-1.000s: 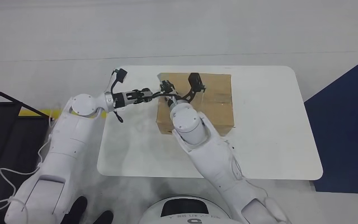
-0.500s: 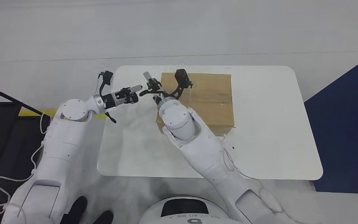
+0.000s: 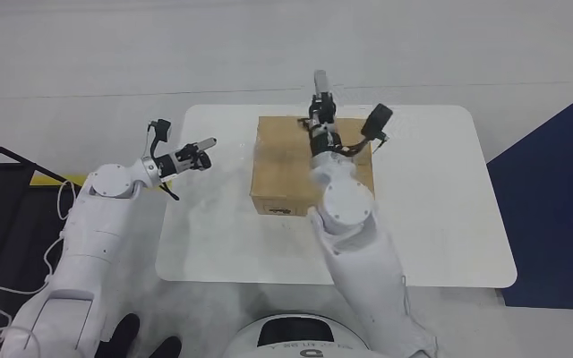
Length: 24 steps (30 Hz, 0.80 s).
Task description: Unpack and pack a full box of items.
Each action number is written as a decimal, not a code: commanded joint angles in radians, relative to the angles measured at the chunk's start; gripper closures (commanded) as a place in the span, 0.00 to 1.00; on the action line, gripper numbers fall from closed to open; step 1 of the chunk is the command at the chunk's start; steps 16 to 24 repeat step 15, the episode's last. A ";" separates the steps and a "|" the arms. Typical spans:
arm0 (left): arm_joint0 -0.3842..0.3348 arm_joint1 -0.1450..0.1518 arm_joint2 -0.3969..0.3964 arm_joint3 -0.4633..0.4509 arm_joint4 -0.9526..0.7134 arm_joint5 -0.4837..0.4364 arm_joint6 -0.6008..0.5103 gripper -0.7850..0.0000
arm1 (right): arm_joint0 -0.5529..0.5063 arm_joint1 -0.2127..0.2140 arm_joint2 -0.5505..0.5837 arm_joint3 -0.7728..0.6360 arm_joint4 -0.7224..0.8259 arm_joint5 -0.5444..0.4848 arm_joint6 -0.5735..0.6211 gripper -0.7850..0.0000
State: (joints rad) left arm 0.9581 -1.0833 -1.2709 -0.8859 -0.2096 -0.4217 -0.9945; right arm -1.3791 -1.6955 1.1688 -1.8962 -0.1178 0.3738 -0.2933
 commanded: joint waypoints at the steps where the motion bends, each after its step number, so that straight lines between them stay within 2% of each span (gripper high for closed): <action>1: -0.004 0.001 -0.004 0.006 0.001 -0.003 0.004 0.00 | -0.064 0.010 0.055 -0.067 -0.046 0.022 -0.011 0.00; 6: -0.008 0.002 -0.006 0.011 0.000 -0.004 0.012 0.00 | -0.209 0.028 0.238 -0.195 -0.040 0.021 -0.032 0.00; 9: -0.008 0.002 -0.006 0.011 0.000 -0.004 0.012 0.00 | -0.258 0.034 0.311 -0.204 -0.026 0.018 -0.032 0.00; 24: -0.008 0.002 -0.006 0.011 0.000 -0.004 0.012 0.00 | -0.278 0.035 0.337 -0.202 0.003 0.023 -0.017 0.00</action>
